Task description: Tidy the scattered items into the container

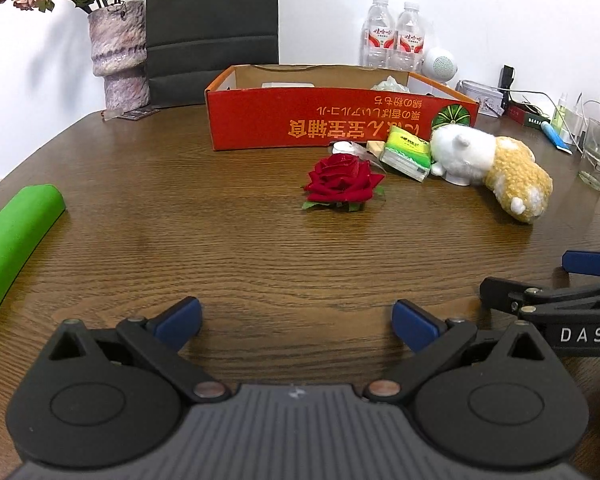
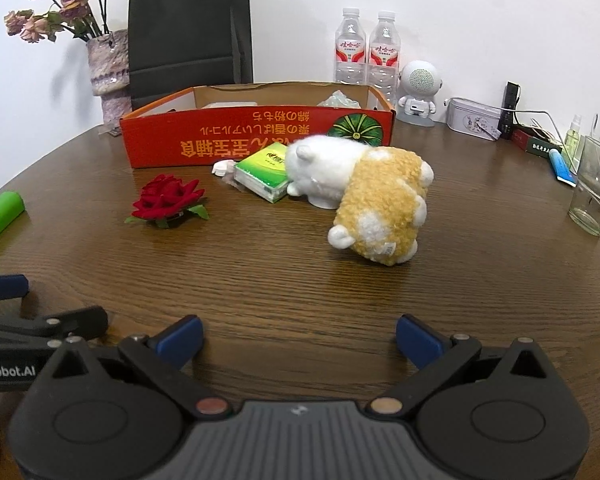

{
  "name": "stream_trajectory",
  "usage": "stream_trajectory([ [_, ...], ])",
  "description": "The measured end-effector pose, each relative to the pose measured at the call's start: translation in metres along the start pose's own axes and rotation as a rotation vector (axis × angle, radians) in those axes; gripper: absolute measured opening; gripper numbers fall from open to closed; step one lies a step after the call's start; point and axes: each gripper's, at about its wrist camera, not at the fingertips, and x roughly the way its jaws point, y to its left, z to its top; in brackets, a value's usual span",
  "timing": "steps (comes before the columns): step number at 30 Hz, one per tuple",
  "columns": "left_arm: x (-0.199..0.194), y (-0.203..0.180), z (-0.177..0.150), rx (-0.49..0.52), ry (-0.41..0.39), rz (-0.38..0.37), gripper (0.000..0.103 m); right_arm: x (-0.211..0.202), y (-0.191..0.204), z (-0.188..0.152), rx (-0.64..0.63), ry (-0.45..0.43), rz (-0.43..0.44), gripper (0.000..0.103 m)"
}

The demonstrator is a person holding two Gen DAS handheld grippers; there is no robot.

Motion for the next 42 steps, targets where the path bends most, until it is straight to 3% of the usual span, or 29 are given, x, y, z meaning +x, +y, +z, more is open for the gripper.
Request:
stream_trajectory([
  [42,0.0002,0.0011,0.001,0.002,-0.002,-0.001,0.103,0.0008,0.001,-0.0002,0.005,0.0,-0.006,0.103],
])
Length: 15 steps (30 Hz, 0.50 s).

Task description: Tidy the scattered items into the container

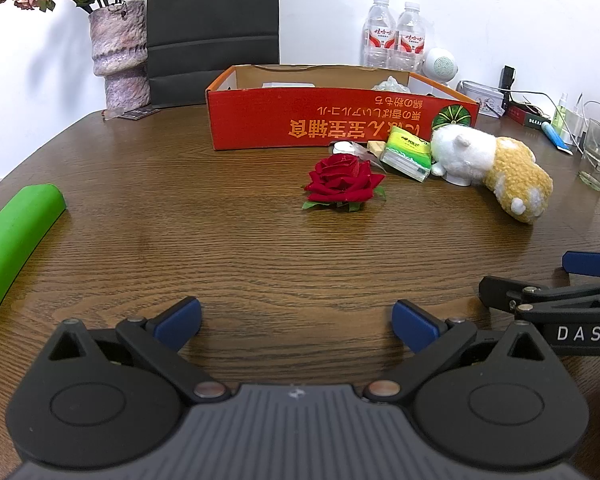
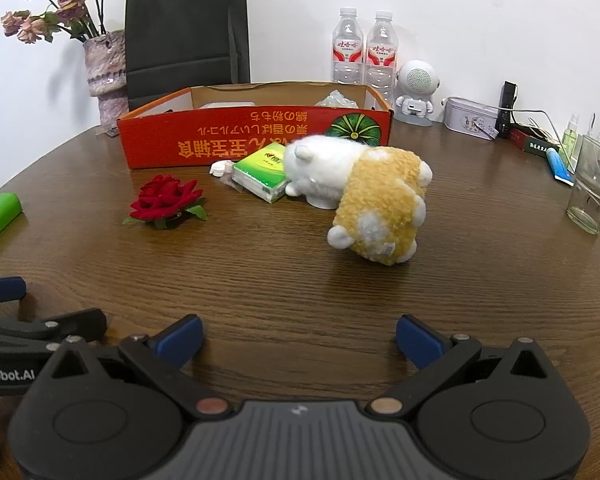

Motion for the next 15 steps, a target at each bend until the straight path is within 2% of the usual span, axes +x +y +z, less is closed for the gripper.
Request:
stream_trajectory([
  [15,0.0002,0.0011,0.0004,0.001,0.0,-0.001,0.103,0.0008,0.0,0.0002,-0.001,0.0,0.0,0.103],
])
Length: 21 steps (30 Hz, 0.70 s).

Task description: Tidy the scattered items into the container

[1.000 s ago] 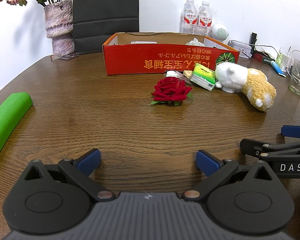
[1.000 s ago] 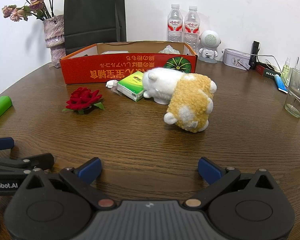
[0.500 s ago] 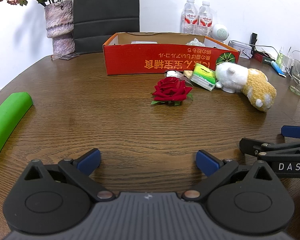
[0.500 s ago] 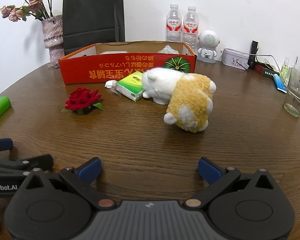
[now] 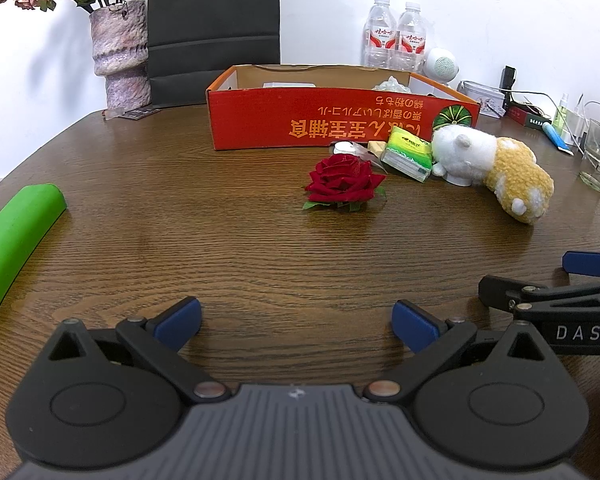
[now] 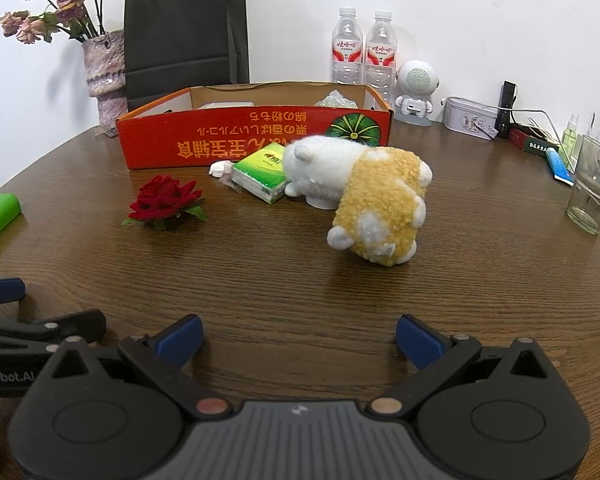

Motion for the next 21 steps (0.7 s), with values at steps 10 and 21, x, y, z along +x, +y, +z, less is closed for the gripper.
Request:
stream_trajectory([
  [10,0.001,-0.001,0.001,-0.004,0.002,0.004,0.103,0.002,0.003,0.0,0.009,0.0,-0.013,0.103],
  [21,0.005,0.011,0.033,-0.071,-0.036,-0.079,0.103,0.0,-0.008,0.026,-0.016,0.018,0.014,0.096],
])
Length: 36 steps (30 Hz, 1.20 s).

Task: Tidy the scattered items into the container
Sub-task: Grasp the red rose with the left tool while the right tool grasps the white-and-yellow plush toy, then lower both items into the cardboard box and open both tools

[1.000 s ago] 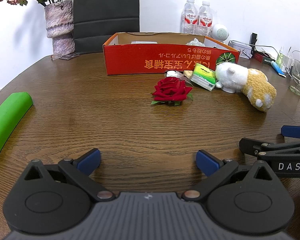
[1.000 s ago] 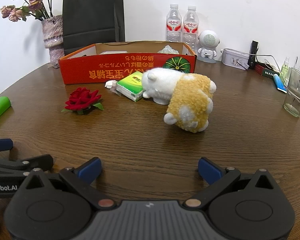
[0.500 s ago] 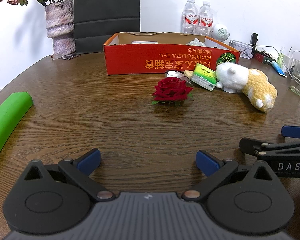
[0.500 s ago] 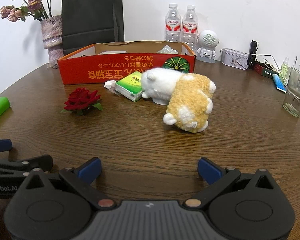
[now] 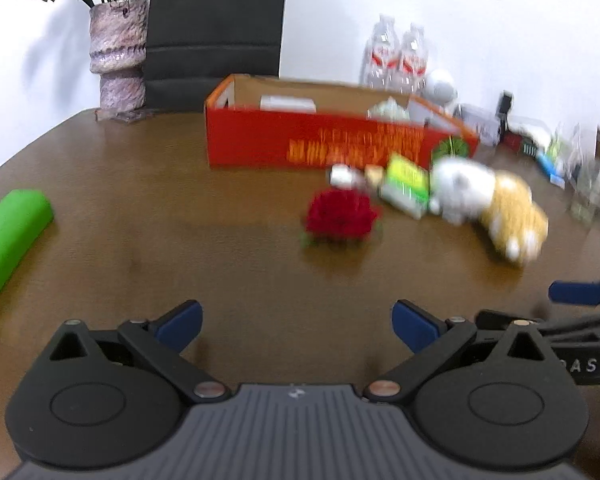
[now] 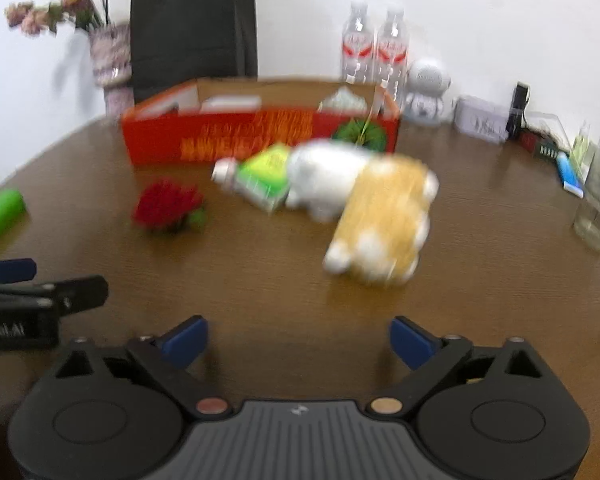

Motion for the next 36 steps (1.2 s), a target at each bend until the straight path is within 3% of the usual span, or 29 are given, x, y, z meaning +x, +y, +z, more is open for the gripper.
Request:
stream_trajectory([
  [3,0.025,-0.002,0.032,0.018,0.034,-0.055,0.103,0.002,-0.03,0.031,0.09,-0.078,-0.069,0.095],
  [7,0.066,-0.02,0.058,0.093,0.048,-0.05,0.103,0.034,-0.056,0.061,0.156,-0.013,-0.085,0.089],
  [9,0.081,-0.03,0.058,0.158,0.064,-0.044,0.099,0.049,-0.059,0.063,0.167,0.026,-0.056,0.077],
  [10,0.087,-0.034,0.057,0.193,0.088,-0.037,0.084,0.054,-0.06,0.063,0.173,0.034,-0.043,0.07],
  [11,0.09,-0.036,0.054,0.208,0.106,-0.032,0.071,0.06,-0.06,0.063,0.17,0.05,-0.028,0.052],
  [12,0.089,-0.035,0.052,0.202,0.104,-0.041,0.063,0.062,-0.06,0.061,0.171,0.058,-0.02,0.047],
  [14,0.085,-0.033,0.051,0.209,0.112,-0.051,0.047,0.059,-0.06,0.058,0.165,0.062,-0.014,0.046],
  [16,0.08,-0.03,0.05,0.208,0.106,-0.044,0.042,0.048,-0.06,0.057,0.163,0.056,0.002,0.045],
  [19,0.066,-0.021,0.056,0.17,0.074,-0.018,0.04,0.028,-0.067,0.06,0.166,0.01,0.028,0.045],
  [22,0.042,-0.008,0.083,0.123,-0.015,-0.042,0.04,0.004,-0.072,0.078,0.174,-0.053,0.045,0.045],
  [25,0.036,0.004,0.134,0.109,-0.099,-0.01,0.042,-0.007,-0.074,0.124,0.166,-0.126,0.072,0.045],
  [27,0.052,0.013,0.174,0.079,-0.106,0.029,0.046,0.003,-0.069,0.168,0.152,-0.147,0.097,0.046],
  [29,0.089,0.023,0.212,0.044,-0.056,0.071,0.047,0.032,-0.059,0.211,0.135,-0.095,0.146,0.046],
  [31,0.134,0.031,0.231,0.038,0.062,0.101,0.046,0.072,-0.045,0.24,0.139,-0.012,0.167,0.046],
  [34,0.181,0.024,0.226,0.103,0.187,0.144,0.048,0.136,-0.02,0.256,0.108,0.111,0.118,0.046],
  [36,0.197,0.022,0.215,0.133,0.229,0.154,0.058,0.17,-0.007,0.254,0.095,0.166,0.097,0.046],
])
